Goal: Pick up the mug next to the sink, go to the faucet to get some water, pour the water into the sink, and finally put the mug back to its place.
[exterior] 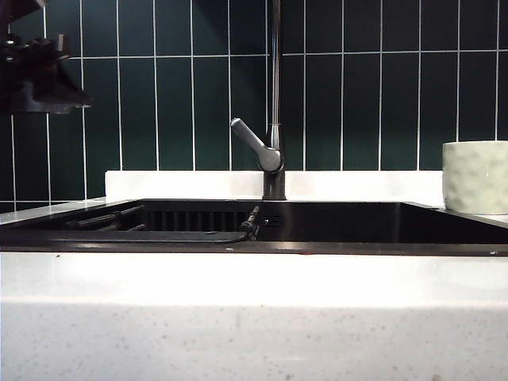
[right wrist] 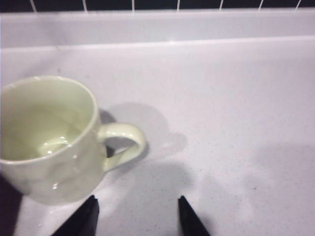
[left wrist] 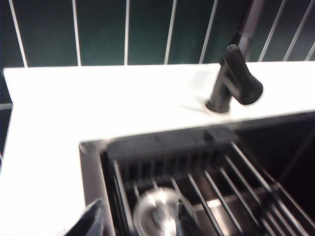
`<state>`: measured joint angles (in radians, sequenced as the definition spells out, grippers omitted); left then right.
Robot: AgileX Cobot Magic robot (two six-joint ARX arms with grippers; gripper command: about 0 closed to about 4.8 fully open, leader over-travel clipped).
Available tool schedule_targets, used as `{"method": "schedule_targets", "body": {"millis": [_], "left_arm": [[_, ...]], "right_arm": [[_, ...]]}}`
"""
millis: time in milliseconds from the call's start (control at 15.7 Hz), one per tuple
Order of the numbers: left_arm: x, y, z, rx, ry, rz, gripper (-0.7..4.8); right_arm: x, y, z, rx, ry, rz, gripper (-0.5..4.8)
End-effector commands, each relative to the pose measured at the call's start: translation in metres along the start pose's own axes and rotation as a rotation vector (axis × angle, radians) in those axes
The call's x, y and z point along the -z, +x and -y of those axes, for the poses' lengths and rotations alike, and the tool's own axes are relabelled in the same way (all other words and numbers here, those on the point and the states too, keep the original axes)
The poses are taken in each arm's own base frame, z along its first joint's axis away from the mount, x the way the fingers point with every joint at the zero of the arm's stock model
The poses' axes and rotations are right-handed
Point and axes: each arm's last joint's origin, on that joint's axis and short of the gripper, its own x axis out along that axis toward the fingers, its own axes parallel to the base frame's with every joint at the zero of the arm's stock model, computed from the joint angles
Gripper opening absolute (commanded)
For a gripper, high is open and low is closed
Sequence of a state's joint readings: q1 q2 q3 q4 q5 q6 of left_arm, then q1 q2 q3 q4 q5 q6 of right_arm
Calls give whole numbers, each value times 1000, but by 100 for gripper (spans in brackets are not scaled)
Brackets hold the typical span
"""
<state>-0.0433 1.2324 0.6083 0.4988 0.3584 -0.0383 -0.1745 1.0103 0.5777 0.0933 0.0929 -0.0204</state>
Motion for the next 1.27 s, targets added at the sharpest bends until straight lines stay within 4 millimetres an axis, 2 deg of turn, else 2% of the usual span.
{"method": "schedule_targets", "body": {"millis": [64,318,445,699,954,1272], "left_arm": [[-17,18,-3,47,65,38,184],[-31,43,1,87,133,55,184],[-34,56,4,111,144,52,184],[-27,74,3,135,134,23,189],[-16,80,1,132,118,-10,188],[-13,83,0,125,112,-21,188]], "right_arm": [[11,17,2,-33,12,70,225],[30,39,1,-68,11,1,226],[34,49,-1,-101,11,21,226],[36,60,-1,-99,13,65,244],[35,66,0,-74,16,114,244],[38,73,1,-66,18,145,244]]}}
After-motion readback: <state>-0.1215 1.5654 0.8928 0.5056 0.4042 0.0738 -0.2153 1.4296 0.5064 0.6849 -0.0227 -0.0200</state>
